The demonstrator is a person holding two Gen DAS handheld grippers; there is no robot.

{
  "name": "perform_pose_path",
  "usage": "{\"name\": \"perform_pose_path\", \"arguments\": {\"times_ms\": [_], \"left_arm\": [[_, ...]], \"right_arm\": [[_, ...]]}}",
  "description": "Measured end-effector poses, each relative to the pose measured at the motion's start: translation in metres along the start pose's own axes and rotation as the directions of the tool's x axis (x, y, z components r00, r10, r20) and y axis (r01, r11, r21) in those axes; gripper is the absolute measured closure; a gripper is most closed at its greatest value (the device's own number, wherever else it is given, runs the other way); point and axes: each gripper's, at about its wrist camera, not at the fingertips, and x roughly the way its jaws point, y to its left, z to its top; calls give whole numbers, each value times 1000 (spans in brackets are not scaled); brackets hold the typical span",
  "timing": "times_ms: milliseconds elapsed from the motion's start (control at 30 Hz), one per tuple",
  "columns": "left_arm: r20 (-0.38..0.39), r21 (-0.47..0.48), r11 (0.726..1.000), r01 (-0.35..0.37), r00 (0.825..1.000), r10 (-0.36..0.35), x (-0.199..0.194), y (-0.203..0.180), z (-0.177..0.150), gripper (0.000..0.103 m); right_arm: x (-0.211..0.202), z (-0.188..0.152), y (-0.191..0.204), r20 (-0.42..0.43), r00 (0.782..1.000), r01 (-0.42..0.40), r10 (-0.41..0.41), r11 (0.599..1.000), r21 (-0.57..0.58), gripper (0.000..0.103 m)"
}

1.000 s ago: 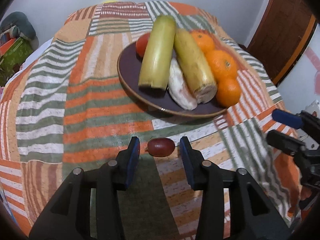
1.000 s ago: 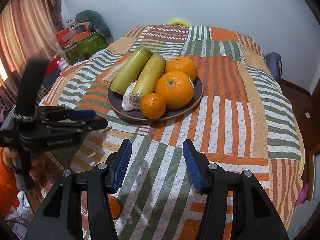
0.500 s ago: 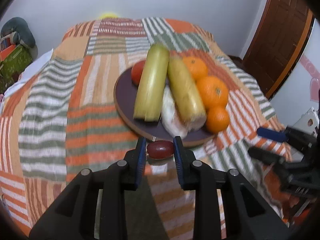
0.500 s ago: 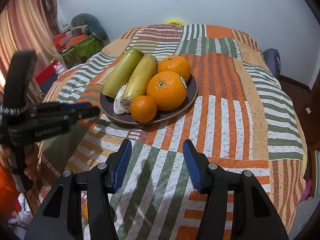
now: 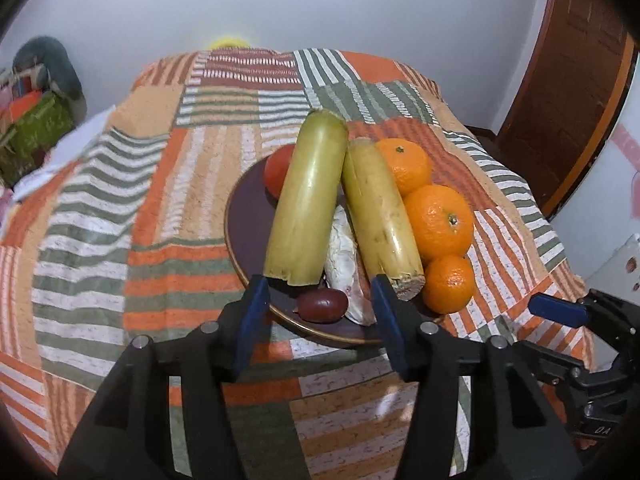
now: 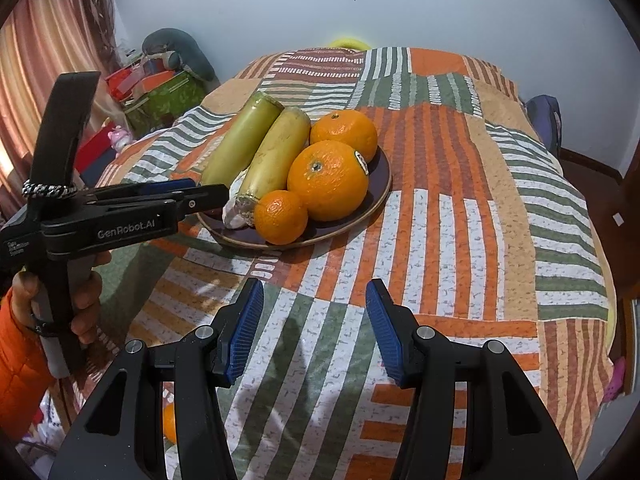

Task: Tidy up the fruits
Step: 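Lower the dark red plum onto the plate and open the left gripper, then grasp another mandarin with the right gripper while the left grasps another red plum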

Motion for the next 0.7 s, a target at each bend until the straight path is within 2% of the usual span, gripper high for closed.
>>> {"name": "perform_pose_path", "arguments": {"times_ms": [133,300,567,700], "left_arm": [[5,15,1000,16,1000,-16,-20,-2,-5,50],[34,25,1000,2,999,-3,-57,-5,-17,50],[58,38,999,-29,998,27,-120,-7,-55,50],[48,32,999,-23,999,22,-138,-7,-71,48]], "right_arm": [[-8,0,4,8,1000,-1,1,1000,-5,53],[-28,-1,18,34,999,0,1,1000,-28,53],[-68,-10,45,77,997,11,-5,997,-70,53],[-78,-20,55,89,996,22,-14,996,-85,45]]}}
